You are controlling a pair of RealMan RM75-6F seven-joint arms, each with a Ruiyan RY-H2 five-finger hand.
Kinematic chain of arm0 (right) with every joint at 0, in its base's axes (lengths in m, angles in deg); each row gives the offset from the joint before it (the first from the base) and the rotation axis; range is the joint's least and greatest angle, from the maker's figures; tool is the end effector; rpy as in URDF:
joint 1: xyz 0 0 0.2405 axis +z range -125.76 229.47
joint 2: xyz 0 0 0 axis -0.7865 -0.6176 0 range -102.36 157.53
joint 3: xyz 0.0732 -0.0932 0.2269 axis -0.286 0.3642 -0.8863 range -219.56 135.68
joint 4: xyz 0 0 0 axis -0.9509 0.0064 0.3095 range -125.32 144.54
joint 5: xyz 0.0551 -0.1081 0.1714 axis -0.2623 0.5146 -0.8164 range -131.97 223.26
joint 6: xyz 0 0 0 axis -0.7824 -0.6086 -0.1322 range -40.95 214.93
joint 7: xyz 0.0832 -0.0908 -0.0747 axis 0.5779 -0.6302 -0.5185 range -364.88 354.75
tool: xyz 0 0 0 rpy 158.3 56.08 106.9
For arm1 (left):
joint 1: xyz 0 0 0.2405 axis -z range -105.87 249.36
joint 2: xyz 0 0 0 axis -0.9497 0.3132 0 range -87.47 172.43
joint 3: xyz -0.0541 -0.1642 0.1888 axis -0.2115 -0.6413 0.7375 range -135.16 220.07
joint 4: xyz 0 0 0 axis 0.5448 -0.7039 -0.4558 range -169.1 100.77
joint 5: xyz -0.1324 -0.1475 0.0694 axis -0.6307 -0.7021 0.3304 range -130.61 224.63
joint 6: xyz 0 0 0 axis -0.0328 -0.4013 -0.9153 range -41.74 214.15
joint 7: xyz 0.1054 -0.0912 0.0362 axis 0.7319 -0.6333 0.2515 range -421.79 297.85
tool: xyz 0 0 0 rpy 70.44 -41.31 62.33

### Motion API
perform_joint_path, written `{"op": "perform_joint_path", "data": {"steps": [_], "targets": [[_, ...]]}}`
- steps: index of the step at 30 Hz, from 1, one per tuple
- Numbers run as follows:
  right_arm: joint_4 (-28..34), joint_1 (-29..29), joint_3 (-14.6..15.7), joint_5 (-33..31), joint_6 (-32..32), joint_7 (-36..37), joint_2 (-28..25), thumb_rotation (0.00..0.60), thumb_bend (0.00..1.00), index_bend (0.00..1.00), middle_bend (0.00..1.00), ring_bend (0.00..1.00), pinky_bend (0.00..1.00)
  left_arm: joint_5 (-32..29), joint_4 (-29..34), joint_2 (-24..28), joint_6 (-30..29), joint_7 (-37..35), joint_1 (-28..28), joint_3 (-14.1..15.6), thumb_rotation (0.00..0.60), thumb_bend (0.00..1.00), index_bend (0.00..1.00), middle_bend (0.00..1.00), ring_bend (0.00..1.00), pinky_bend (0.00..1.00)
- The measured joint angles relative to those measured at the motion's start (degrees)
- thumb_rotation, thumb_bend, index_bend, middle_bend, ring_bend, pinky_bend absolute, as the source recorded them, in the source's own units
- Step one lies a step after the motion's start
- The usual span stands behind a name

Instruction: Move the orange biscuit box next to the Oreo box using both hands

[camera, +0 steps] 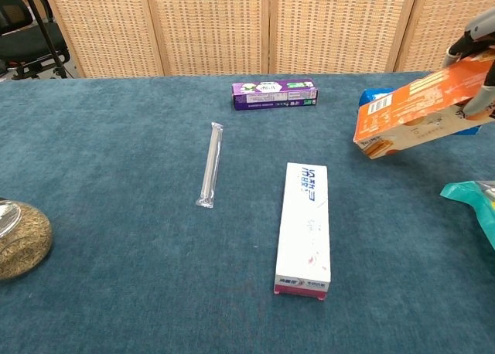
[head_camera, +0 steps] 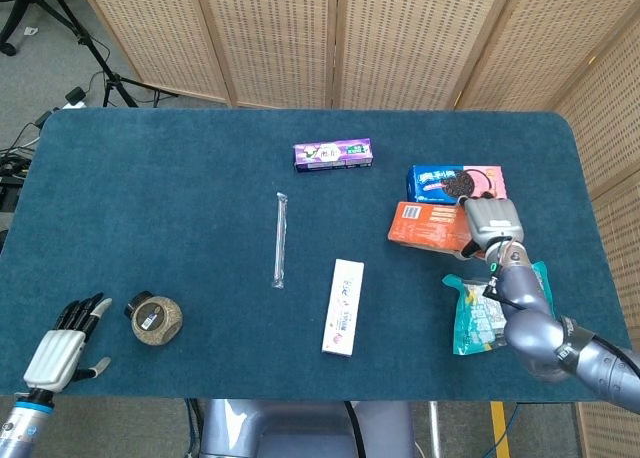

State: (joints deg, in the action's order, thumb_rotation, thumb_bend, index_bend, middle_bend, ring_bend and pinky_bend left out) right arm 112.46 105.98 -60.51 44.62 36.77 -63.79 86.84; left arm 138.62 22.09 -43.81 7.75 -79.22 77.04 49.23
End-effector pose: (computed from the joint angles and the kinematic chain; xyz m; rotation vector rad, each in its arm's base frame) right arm -0.1595 -0.3907 0.1316 1.5861 -1.1033 0.3217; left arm -0.3862 0.1525 0.0499 -1.5981 -1.1090 -0.7993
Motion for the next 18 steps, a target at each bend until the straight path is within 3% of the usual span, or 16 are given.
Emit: {"op": "perform_joint_path", "data": {"steps": [6,12,15,18], "targets": [[-1.4,0.8,3.0,0.0,2.3,2.3,-1.3,0.6,0.26,0.52,0.23,0.12,0.23,0.1,0.4,0.1,-0.1,0.3,-0.1,0.1,0.6,0.21,0.0,0.0,0.0,0.0],[-2.5,2.4,6.3,-0.5,3.3,4.4,-1.4,0.6,0.25,0.51,0.16,0.04,0.23,0.1,0.4,0.2,-0.1,0.2,-0.1,0.0,0.6,0.21,0.0,0.0,0.0,0.0],[-2.7,3.0,7.2,-0.5,4.1,5.5,-1.4,0.6,0.23,0.43,0.08,0.0,0.21,0.1,0.5,0.2,0.1,-0.1,-0.1,0.1,0.6,0.21,0.0,0.0,0.0,0.0],[-3.0,3.4,8.0,0.0,5.0,7.0,-1.3,0.6,0.21,0.29,0.0,0.0,0.12,0.2,0.5,0.2,-0.1,-0.1,-0.1,0.0,0.6,0.21,0.0,0.0,0.0,0.0]]}}
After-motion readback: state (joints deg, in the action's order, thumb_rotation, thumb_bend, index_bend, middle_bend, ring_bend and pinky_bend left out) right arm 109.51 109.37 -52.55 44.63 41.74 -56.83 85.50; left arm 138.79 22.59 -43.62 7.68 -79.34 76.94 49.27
